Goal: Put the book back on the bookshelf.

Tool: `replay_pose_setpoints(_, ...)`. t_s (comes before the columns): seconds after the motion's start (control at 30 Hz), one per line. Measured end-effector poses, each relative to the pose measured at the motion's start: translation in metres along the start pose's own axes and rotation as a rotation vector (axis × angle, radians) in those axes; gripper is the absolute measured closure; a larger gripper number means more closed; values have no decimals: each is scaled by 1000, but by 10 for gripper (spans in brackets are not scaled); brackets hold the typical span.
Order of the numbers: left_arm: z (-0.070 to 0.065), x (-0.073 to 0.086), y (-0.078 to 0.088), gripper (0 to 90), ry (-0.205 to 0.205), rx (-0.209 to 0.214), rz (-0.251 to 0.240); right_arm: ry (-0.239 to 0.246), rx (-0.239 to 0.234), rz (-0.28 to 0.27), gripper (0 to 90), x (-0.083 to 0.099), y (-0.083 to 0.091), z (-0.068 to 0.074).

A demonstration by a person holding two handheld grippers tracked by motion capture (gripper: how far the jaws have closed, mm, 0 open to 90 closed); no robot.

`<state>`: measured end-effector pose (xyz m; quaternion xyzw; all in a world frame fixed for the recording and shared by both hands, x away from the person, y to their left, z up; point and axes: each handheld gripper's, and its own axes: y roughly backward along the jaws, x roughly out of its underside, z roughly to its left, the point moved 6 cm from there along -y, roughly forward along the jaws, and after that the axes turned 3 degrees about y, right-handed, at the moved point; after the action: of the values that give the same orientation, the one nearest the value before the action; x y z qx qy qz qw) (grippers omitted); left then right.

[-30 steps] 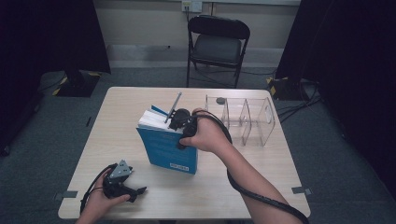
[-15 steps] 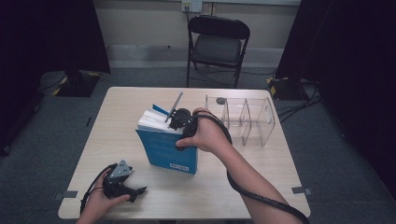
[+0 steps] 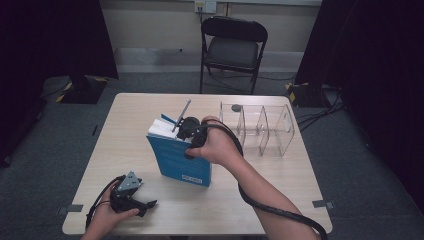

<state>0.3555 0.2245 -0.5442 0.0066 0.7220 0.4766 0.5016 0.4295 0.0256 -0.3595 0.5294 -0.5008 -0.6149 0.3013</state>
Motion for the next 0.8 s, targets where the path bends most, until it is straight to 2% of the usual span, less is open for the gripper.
replay_pose_setpoints(0.23,1,0,0,21,-11,-3,1,-26,13,-5,607,0,1,2)
replay_pose_setpoints(0.43,0,0,0,21,-3,-3,-3,-39,19,-8,612,0,2,4)
replay_pose_setpoints(0.7,0,0,0,21,-3,-3,-3,-91,-24,-26,614,3,4,8)
replay_pose_setpoints(0.8,0,0,0,21,-3,-3,-3,-86,-20,-32,614,3,7,8)
